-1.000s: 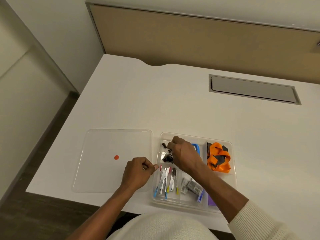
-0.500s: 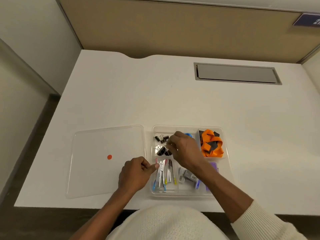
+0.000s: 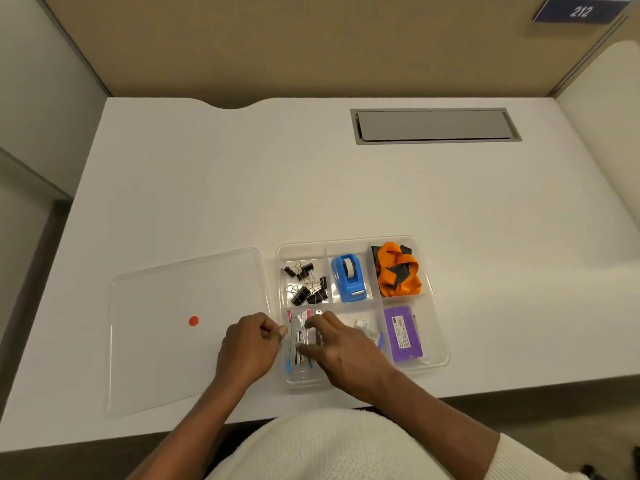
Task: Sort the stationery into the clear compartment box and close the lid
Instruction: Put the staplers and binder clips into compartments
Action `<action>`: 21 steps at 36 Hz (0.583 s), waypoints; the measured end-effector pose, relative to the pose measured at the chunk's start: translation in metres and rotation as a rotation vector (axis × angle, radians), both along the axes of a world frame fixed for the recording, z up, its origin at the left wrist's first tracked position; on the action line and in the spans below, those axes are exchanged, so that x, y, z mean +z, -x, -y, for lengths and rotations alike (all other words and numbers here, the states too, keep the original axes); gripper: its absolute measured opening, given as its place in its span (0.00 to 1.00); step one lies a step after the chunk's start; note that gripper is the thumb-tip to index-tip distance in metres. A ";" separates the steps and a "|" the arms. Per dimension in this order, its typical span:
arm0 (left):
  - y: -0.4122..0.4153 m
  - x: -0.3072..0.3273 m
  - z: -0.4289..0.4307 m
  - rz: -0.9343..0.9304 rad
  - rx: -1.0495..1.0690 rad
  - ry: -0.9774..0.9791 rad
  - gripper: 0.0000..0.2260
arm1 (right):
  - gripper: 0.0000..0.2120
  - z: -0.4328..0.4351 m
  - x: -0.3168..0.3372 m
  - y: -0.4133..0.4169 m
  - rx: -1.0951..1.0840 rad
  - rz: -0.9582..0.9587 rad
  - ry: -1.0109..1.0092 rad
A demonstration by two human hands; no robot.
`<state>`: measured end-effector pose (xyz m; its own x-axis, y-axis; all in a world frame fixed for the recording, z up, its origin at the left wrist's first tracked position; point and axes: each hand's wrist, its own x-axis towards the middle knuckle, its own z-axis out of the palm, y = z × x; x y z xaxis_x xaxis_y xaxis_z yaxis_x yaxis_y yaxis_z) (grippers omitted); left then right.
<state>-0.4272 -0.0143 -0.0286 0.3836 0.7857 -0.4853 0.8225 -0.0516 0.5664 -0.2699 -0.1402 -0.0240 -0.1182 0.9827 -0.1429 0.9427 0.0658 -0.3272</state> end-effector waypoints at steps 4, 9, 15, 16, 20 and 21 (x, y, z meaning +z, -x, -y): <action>0.000 0.001 -0.001 0.000 -0.001 0.006 0.07 | 0.24 0.004 0.002 0.005 -0.053 0.030 0.000; 0.003 0.001 0.001 0.013 0.030 0.023 0.09 | 0.21 0.018 0.014 0.001 -0.206 -0.117 -0.088; 0.008 -0.002 0.001 0.021 0.069 0.065 0.11 | 0.19 0.031 0.020 -0.041 -0.519 -0.011 0.020; 0.008 -0.002 0.001 0.026 0.073 0.075 0.12 | 0.22 0.032 0.019 -0.047 -0.517 -0.007 0.086; 0.007 -0.001 -0.001 0.035 0.082 0.115 0.12 | 0.30 0.029 0.013 -0.045 -0.430 0.051 0.253; 0.007 -0.001 -0.002 0.037 0.082 0.124 0.12 | 0.29 0.027 0.011 -0.041 -0.404 0.082 0.261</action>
